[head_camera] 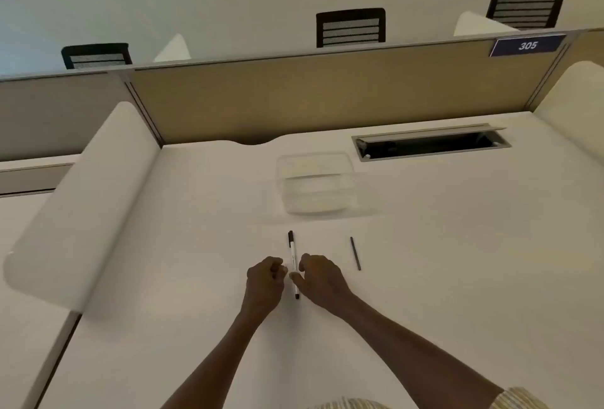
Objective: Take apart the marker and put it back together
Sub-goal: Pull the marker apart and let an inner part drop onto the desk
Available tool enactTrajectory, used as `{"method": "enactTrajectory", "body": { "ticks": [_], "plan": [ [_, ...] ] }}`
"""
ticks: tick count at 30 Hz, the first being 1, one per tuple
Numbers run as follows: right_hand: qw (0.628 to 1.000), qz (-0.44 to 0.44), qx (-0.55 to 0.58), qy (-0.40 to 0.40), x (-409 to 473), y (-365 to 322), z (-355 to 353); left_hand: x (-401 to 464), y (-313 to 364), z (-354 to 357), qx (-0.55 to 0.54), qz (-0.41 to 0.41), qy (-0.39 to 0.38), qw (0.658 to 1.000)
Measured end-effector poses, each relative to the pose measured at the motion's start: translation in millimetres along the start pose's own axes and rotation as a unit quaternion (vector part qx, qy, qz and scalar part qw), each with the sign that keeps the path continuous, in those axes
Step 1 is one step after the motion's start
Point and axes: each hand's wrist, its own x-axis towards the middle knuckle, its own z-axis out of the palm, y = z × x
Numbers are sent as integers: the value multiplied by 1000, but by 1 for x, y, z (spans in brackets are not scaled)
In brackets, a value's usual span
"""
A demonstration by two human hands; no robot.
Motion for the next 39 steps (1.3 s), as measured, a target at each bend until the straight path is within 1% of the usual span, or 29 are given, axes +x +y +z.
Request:
{"method": "enactTrajectory", "body": {
  "ticks": [3,6,9,17,19,20,23,25,27,28,29,30,33,35,37,39],
  "plan": [
    [1000,5,-4,-10,-2,-3,4,1,-2,1,-1,1,6,1000],
    [1000,13,-4,-19,-6,-6,9,-3,5,1,8,-21,1,1000],
    [1000,29,-6,-10,-3,-9,9,-3,8,2,6,-23,-4,1000],
    [998,59,16,5,-3,-14,10,-8,16,7,-31,-65,-5,997],
    [999,47,18,5,-5,-13,8,-8,18,6,-76,-94,0,993],
    [999,36,17,5,-7,-12,7,-9,19,4,-117,-111,0,987],
    [1000,-4,6,15,-11,-11,3,-10,22,-1,-256,-148,-17,955],
    [999,-19,7,32,-12,-11,-1,-8,28,-7,-319,-164,-24,933],
    [998,-15,59,32,-10,-11,-14,-3,37,-15,-359,-165,-21,918],
    [993,-2,118,15,-8,-11,-23,1,43,-19,-376,-160,-21,912],
    [981,16,191,-17,-7,-11,-33,4,49,-24,-393,-154,-21,907],
    [962,35,264,-58,-6,-11,-42,8,55,-29,-408,-146,-23,901],
    [882,70,438,-160,-8,-11,-65,15,71,-41,-451,-128,-42,882],
    [828,82,515,-209,-7,-8,-78,18,81,-46,-479,-122,-58,867],
    [779,88,568,-249,-5,-6,-90,19,90,-48,-507,-116,-74,851],
    [739,102,611,-265,-5,-8,-98,21,98,-52,-532,-114,-88,834]
  ]
}}
